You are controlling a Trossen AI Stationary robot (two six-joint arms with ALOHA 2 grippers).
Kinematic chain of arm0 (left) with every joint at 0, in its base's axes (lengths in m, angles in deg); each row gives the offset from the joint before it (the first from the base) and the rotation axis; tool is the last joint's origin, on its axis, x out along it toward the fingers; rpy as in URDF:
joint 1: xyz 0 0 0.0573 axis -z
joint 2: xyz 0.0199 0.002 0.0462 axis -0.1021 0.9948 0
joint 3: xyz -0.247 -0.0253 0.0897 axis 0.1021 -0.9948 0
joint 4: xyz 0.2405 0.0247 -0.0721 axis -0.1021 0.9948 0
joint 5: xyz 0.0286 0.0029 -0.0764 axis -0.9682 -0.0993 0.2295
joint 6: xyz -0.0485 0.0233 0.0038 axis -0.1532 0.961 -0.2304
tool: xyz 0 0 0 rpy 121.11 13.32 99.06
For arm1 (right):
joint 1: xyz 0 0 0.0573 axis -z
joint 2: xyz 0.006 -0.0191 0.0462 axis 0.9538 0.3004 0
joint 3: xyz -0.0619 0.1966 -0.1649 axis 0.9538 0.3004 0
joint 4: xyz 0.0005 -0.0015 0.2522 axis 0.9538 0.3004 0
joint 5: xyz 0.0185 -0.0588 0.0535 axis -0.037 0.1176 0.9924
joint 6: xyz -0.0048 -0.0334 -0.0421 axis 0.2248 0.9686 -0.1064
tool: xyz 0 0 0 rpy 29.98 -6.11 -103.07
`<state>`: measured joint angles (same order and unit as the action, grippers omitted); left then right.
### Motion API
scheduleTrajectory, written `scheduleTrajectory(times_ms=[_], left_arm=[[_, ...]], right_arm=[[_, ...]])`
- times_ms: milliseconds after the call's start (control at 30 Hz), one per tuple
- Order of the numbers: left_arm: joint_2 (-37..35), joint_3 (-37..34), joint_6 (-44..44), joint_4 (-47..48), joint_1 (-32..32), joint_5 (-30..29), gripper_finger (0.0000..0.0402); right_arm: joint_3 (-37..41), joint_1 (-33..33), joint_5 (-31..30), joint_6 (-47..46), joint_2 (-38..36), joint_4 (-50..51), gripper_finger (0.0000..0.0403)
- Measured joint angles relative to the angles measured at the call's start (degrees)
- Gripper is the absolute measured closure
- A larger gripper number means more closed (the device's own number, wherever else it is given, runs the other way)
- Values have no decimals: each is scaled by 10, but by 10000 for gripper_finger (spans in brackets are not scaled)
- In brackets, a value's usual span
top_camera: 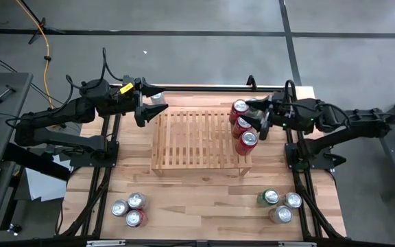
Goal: Place canned beverage on shelf
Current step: Move the bottom left red soda can to the top left of the table
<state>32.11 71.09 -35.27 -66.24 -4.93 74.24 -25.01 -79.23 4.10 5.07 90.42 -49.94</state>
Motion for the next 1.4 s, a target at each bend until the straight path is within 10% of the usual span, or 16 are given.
scheduleTrajectory(times_ms=[467, 900, 1400], left_arm=[[53, 101, -35, 140, 41, -1, 7], [357, 537, -260, 721, 342, -28, 16], [538, 540, -479, 805, 672, -109, 19]], right_arm=[[0, 1, 2, 54, 0, 2, 60], [0, 1, -6, 83, 0, 41, 60], [0, -2, 25, -18, 0, 7, 60]])
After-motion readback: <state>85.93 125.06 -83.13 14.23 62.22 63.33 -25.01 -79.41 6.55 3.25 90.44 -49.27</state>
